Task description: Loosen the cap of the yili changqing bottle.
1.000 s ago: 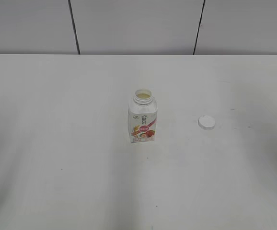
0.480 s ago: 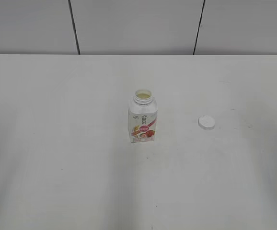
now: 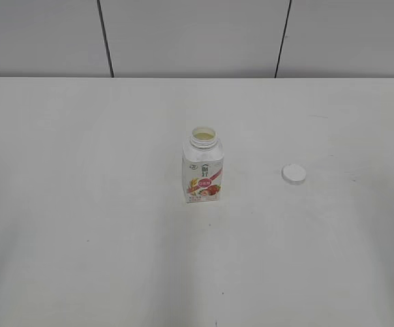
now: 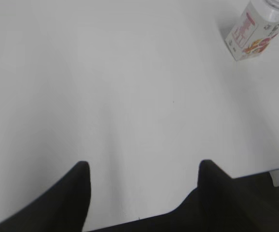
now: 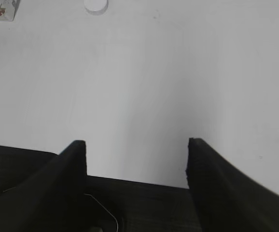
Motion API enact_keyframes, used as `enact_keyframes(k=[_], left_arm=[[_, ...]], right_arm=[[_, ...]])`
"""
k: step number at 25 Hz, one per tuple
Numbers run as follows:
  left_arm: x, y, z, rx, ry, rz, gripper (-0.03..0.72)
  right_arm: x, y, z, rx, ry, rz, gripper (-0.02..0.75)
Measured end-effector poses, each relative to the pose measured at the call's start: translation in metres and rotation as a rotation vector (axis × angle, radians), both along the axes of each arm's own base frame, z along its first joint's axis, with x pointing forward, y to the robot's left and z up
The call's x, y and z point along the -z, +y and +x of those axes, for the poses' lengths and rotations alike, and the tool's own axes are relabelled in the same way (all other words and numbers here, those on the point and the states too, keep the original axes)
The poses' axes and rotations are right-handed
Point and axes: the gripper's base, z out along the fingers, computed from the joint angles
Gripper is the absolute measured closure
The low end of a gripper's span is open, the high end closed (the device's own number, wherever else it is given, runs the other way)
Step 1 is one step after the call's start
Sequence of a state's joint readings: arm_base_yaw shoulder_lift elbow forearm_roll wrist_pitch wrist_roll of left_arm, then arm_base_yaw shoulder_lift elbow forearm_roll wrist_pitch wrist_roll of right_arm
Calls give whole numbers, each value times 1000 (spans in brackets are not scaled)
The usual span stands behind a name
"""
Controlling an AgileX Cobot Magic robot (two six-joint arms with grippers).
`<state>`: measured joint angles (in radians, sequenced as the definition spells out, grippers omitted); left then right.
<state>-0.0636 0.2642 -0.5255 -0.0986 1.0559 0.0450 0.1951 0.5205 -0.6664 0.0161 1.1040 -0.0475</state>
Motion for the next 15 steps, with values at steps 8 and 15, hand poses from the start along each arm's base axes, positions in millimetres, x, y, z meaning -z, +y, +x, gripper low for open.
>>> enact_keyframes(k=[8,15], left_arm=[[-3,2,-25,-5,-153,-7,261],[-3,3,-42,-6,-258,-14,263]], right_arm=[[32,-3,-17,3,-11,4,223],[30,-8,-40,3,-138,30,224]])
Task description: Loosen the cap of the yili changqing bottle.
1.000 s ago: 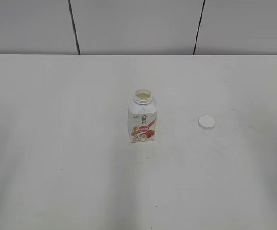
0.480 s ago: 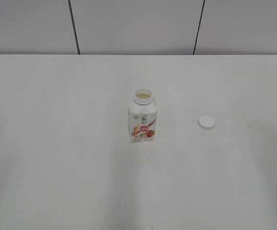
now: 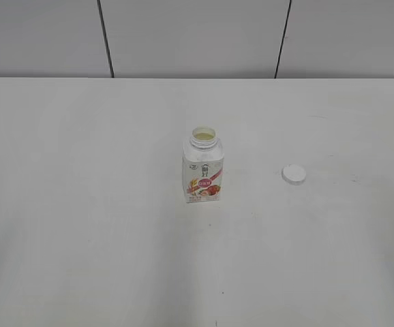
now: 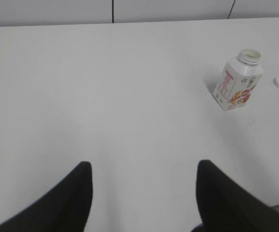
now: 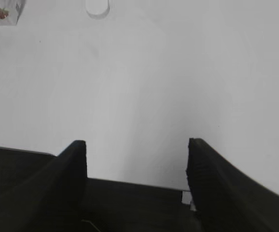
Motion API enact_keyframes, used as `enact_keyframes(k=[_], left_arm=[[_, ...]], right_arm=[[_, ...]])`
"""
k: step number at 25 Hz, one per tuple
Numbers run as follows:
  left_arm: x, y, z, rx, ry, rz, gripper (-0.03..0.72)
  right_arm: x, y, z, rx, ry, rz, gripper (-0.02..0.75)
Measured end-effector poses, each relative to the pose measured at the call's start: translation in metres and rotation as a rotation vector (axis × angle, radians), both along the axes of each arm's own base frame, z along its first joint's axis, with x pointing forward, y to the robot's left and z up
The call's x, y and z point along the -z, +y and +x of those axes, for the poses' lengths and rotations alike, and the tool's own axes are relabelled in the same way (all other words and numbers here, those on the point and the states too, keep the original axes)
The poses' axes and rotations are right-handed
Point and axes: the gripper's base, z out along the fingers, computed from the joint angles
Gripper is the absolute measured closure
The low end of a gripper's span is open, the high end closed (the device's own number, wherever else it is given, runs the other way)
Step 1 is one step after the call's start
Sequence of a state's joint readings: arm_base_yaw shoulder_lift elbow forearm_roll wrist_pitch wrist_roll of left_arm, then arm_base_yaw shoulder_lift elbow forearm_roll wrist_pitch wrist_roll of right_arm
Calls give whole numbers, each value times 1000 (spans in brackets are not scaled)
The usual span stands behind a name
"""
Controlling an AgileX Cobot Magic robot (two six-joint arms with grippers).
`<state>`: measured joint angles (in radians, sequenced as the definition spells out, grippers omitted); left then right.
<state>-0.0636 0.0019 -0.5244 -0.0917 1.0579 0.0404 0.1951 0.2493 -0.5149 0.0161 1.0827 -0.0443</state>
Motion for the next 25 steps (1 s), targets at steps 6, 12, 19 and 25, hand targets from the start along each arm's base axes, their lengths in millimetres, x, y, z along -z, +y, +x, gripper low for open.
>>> enact_keyframes(k=[6,12,19,25], left_arm=[[0,0,-1,-2,-8,-5,263],[0,0,-2,-3,-9,-6,263],[0,0,-2,-5,-9,-4,264],[0,1,-1,-8,-9,0,264]], right_arm=[[-3,-6,-30,0,-190,38,239],[-2,-8,-40,0,-248,48,240],[-2,-9,-39,7,-250,35,244],[-2,-10,-39,19,-252,22,244]])
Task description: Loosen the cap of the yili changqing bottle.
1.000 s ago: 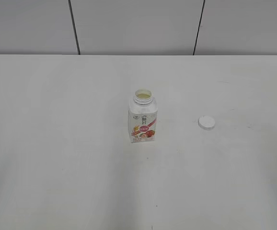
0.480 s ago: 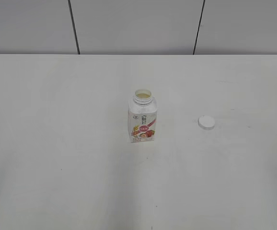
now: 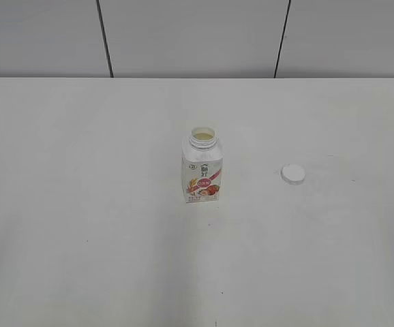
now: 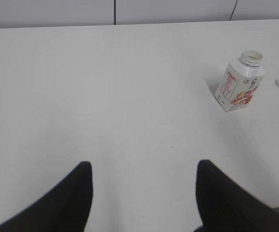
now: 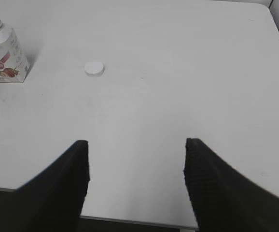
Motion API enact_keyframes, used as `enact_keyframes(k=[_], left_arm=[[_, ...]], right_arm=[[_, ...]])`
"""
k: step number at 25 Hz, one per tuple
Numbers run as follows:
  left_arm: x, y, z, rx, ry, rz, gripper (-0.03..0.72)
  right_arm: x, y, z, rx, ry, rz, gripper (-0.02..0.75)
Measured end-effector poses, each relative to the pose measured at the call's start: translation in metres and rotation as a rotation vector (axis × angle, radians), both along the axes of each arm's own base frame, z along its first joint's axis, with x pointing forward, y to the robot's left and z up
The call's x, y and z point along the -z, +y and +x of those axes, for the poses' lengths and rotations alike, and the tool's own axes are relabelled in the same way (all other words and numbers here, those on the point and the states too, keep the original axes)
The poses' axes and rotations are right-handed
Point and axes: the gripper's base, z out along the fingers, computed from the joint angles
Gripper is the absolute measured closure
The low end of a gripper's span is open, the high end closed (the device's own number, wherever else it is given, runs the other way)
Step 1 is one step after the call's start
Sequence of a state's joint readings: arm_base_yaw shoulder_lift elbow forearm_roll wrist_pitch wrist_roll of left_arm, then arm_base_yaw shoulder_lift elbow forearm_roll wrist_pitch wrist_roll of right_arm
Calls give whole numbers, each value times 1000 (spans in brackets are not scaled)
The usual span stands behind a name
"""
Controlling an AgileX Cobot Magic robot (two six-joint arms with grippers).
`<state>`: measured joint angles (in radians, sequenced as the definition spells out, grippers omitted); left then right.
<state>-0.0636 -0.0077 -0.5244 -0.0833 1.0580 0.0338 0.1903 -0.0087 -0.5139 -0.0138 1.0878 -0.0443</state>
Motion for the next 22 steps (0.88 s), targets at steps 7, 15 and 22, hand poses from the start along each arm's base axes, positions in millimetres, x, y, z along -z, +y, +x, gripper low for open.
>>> enact_keyframes(k=[7,15,22], left_arm=[[0,0,0,0,0,0,265],[0,0,0,-1,0,1,265],[0,-1,0,-76,0,1,265]], right_arm=[[0,0,0,109,-1,-5,244],[0,1,0,153,0,-4,244],[0,1,0,153,-1,-4,244]])
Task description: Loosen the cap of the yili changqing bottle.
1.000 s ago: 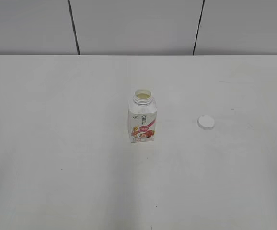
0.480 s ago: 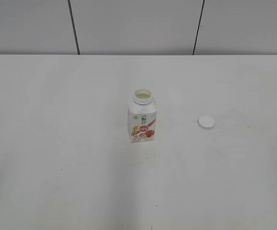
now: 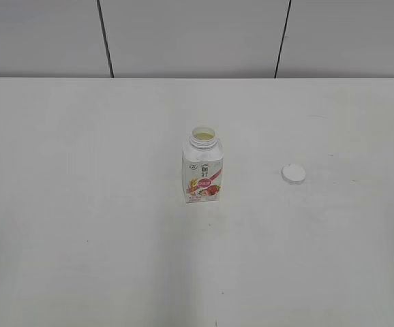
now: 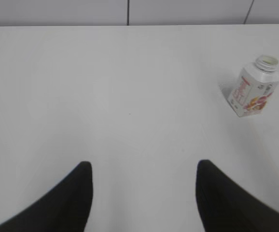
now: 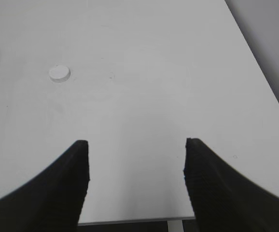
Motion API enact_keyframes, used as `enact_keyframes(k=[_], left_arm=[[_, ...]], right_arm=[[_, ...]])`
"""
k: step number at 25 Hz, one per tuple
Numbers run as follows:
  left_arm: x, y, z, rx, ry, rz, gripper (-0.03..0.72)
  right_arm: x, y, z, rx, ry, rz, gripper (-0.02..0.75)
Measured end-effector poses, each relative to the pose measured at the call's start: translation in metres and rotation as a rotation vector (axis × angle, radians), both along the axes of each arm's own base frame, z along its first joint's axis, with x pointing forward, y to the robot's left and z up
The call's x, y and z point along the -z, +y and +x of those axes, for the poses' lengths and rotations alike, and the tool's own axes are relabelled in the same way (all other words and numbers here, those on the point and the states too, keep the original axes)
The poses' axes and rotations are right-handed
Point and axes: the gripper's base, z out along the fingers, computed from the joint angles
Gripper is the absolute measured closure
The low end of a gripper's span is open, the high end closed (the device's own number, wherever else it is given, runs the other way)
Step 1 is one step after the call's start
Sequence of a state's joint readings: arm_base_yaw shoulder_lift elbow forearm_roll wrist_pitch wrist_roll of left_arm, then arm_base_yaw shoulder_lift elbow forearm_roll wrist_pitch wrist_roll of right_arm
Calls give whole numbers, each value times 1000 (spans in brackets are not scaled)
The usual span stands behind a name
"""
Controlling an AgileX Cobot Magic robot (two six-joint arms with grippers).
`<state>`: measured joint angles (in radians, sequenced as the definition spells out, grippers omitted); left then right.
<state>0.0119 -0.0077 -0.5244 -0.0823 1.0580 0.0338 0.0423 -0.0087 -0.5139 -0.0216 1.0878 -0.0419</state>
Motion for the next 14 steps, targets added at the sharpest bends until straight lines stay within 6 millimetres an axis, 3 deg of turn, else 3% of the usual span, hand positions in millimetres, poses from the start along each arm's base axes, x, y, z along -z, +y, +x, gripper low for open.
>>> enact_keyframes(k=[14], left_arm=[[0,0,0,-43,0,0,265]], right_arm=[[0,0,0,0,0,0,244]])
